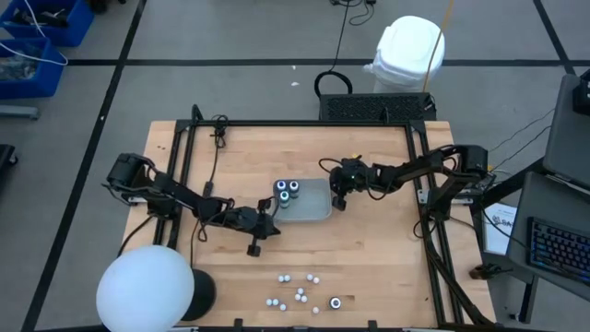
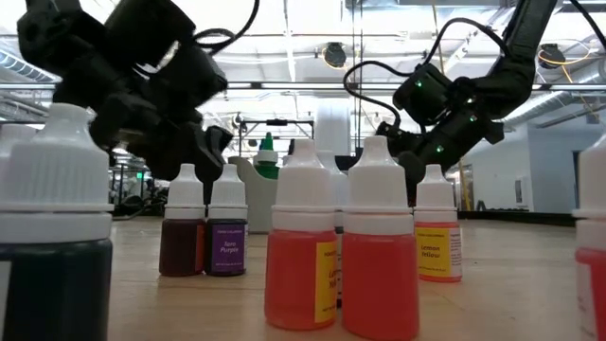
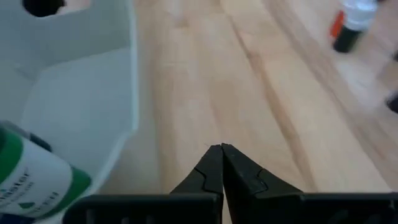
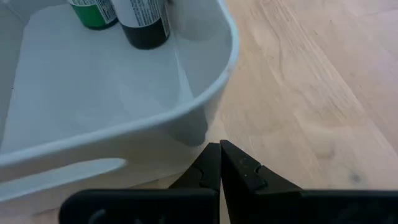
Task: Pick & Place food coloring
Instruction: Adjust the gray bin
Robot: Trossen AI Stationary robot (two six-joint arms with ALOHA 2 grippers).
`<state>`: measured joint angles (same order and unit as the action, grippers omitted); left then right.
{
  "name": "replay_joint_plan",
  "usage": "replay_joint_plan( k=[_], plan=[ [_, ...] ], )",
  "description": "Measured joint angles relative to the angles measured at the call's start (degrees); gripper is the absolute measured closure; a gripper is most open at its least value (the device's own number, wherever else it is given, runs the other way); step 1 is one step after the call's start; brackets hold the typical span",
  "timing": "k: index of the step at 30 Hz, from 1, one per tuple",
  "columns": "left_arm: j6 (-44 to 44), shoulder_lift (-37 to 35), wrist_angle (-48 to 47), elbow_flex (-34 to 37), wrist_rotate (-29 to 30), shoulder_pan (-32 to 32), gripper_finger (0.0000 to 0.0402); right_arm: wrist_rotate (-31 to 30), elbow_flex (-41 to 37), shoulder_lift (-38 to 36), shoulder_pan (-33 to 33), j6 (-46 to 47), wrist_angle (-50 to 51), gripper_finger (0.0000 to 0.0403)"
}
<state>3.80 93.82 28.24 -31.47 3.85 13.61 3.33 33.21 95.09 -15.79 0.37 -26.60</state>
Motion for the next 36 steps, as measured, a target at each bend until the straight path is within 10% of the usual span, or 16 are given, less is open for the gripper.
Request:
replay_joint_plan(
  k=[16,36],
  plan=[
    [5.3,-17.1,-4.0,0.0,12.2,7.1,0.0376,1.3,0.0,-7.6,1.9,0.5,9.1,0.0403],
    [-1.1,-17.9,-1.5,0.0,17.2,5.6,0.0366,1.3,0.0,-7.7,3.9,0.7,8.7,0.0403]
  ],
)
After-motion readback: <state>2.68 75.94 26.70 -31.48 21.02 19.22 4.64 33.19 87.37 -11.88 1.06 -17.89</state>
